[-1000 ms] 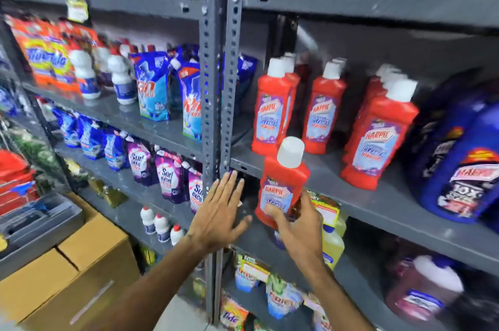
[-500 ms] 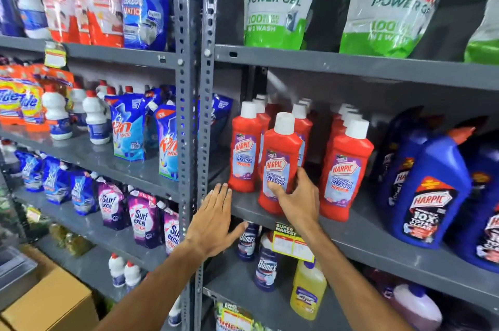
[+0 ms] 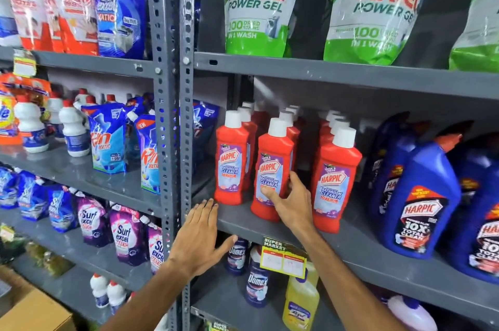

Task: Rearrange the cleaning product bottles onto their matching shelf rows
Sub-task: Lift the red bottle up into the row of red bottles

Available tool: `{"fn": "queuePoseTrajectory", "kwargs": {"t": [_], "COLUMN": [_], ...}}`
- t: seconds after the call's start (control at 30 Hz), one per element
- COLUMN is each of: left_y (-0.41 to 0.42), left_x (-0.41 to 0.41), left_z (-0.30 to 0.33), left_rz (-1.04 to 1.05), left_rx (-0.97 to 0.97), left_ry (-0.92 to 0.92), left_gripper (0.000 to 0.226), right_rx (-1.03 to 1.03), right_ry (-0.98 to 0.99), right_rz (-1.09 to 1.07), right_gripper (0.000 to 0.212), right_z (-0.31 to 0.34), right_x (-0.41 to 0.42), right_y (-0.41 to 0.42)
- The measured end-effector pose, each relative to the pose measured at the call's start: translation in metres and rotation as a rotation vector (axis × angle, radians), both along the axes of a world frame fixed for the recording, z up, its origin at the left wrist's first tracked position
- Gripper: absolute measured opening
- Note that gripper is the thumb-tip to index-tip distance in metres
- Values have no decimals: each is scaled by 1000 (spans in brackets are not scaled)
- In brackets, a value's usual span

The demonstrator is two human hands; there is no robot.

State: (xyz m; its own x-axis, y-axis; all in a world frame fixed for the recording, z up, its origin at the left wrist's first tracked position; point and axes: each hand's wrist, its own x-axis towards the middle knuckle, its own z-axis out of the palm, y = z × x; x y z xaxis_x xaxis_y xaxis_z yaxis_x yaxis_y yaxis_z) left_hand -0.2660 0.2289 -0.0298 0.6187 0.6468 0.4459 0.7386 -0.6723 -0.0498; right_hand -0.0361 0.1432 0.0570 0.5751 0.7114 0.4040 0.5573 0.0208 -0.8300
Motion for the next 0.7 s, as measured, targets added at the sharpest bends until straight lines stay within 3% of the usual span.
{"fn": "queuePoseTrajectory", "kwargs": {"t": [0.1, 0.27, 0.7], "left_y": [0, -2, -3], "left_x": [0, 0, -1], "left_z": [-2, -1, 2], "left_rz": [4, 9, 1], "left_rx": [22, 4, -50], "left_ry": [-13, -13, -31], "left_gripper": [106, 107, 108], "right_rx": [13, -144, -138], "right_ry": [17, -63, -14], "right_rz": [53, 111, 140], "right_gripper": [80, 82, 80], "right_z": [-10, -29, -27], "right_x": [5, 10, 8], "right_y": [-2, -6, 0]}}
